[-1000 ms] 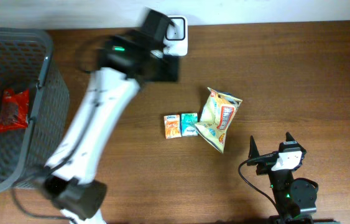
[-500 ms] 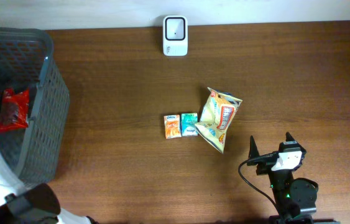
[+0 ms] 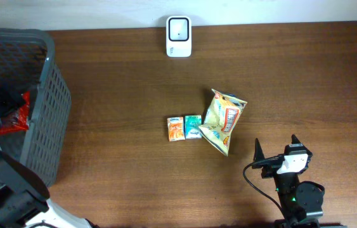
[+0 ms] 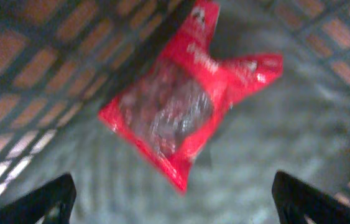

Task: Scan the item barcode
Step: 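Reach the left gripper into the basket and grasp the red bag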

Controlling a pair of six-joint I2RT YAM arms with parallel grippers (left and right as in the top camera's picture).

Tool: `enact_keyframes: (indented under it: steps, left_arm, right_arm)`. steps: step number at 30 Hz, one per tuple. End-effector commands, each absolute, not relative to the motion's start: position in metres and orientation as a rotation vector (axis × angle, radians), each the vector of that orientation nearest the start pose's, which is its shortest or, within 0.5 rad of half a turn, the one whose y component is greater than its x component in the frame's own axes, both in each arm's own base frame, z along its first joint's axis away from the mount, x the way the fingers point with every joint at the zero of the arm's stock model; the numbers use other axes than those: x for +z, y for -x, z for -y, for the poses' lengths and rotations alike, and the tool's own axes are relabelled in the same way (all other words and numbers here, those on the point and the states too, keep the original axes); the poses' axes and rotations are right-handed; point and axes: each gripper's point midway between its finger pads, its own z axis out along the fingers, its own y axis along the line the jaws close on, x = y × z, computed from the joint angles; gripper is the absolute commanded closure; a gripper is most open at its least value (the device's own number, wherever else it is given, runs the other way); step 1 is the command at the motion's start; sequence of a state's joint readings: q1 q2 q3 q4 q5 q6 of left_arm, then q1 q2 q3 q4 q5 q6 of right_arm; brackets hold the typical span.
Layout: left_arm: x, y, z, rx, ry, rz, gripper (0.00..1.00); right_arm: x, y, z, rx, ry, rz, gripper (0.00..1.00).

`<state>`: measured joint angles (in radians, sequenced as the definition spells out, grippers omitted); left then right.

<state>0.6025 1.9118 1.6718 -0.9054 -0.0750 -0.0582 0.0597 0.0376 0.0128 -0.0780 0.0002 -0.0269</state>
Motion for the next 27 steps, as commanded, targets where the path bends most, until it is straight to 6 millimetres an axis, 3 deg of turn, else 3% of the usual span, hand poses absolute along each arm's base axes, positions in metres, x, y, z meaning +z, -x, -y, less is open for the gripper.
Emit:
enact_keyframes:
  steps: [1,9,17,20,21,23,27]
  left_arm:
    - [0.112,-0.382,-0.273,0.248,0.778,-2.632,0.07]
    - [0.066,-0.395,-0.273,0.260,0.570,-2.748,0.10]
    - [0.013,-0.381,-0.275,0.288,0.588,-2.886,0.16]
    - [0.011,-0.379,-0.276,0.300,0.591,-2.893,0.73]
    - [0.013,-0.379,-0.276,0.299,0.591,-2.893,0.87]
    - [0.018,-0.378,-0.275,0.297,0.591,-2.896,1.00]
    - [0.058,-0.385,-0.279,0.320,0.669,-2.791,1.00]
  right_arm:
    - [0.149,-0.247,-0.015,0.023,0.070,-1.679,0.02]
    - [0.149,-0.247,-0.015,0.023,0.071,-1.679,0.02]
    - [0.149,-0.247,-0.015,0.023,0.071,-1.678,0.02]
    - [0.149,-0.247,-0.015,0.023,0.071,-1.679,0.02]
    - [0.149,-0.247,-0.015,0.023,0.070,-1.679,0.02]
    - [0.149,-0.247,-0.015,0.023,0.071,-1.679,0.02]
    - [0.149,-0.247,-0.015,0.023,0.071,-1.679,0.02]
